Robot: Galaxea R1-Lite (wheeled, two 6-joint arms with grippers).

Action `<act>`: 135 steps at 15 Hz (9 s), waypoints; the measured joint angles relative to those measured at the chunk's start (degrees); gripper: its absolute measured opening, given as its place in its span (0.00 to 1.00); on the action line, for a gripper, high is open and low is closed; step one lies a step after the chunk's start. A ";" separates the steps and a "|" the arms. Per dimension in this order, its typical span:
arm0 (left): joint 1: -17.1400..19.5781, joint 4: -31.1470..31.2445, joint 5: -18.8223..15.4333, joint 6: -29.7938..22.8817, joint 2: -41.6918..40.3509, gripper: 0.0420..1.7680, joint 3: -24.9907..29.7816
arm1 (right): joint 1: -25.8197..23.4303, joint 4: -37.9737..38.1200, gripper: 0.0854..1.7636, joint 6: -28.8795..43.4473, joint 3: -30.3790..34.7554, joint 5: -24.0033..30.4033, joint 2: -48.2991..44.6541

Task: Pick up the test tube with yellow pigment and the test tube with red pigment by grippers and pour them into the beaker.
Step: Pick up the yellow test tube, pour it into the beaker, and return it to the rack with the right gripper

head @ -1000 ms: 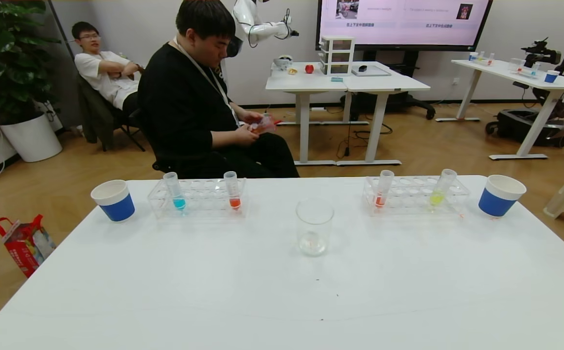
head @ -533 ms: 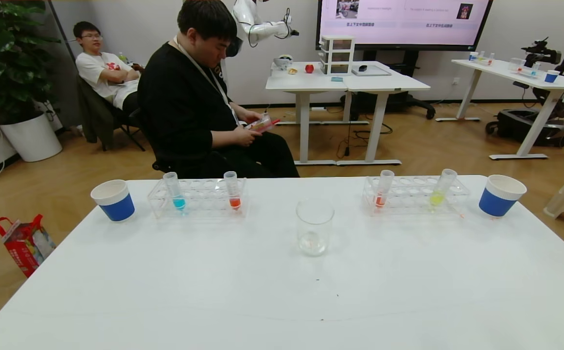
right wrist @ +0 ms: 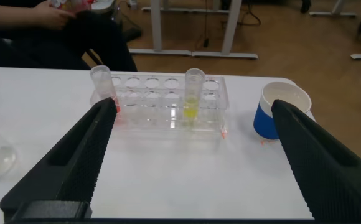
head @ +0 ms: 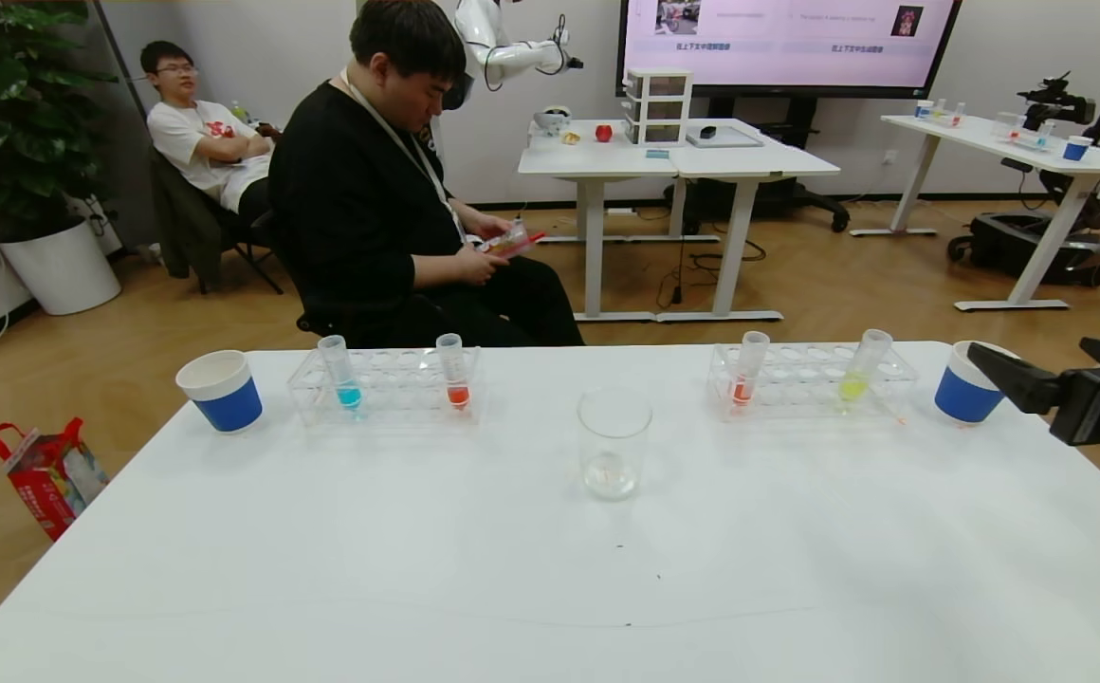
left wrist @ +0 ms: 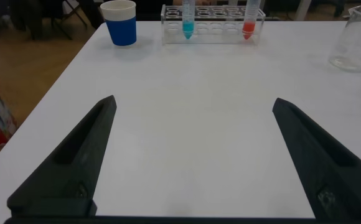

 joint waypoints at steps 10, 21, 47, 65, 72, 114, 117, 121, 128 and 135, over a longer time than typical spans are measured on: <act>0.00 0.00 0.00 0.02 0.00 0.99 0.00 | -1.80 -34.15 0.98 0.32 -0.43 7.23 32.46; 0.00 -0.02 0.00 0.00 0.00 0.99 0.00 | -2.62 -40.16 0.98 0.41 -12.57 9.70 46.86; 0.00 0.00 0.00 0.00 0.00 0.99 0.00 | -3.67 -34.01 0.25 0.34 -26.60 9.70 49.05; 0.00 0.00 0.00 0.00 0.00 0.99 0.00 | 14.07 -18.66 0.25 -1.39 -32.51 10.12 34.29; 0.00 -0.02 0.00 0.00 0.00 0.99 0.00 | 22.97 -38.49 0.25 -21.42 -32.11 14.88 42.89; 0.00 0.00 -0.02 0.00 0.00 0.99 0.00 | 23.47 -19.85 0.25 -93.83 -39.44 43.30 49.64; 0.00 0.00 0.00 0.00 0.00 0.99 0.00 | 23.52 -16.09 0.25 -97.04 -40.51 43.30 48.51; 0.00 0.00 0.00 0.00 0.00 0.99 0.00 | 23.69 -12.70 0.25 -101.08 -41.81 43.23 47.47; 0.00 -0.02 0.00 0.02 0.00 0.99 0.00 | 23.91 -8.66 0.25 -104.53 -44.15 43.30 45.97; 0.00 0.00 0.00 0.00 0.00 0.99 0.00 | 23.60 -11.85 0.25 -81.02 -42.17 43.84 41.78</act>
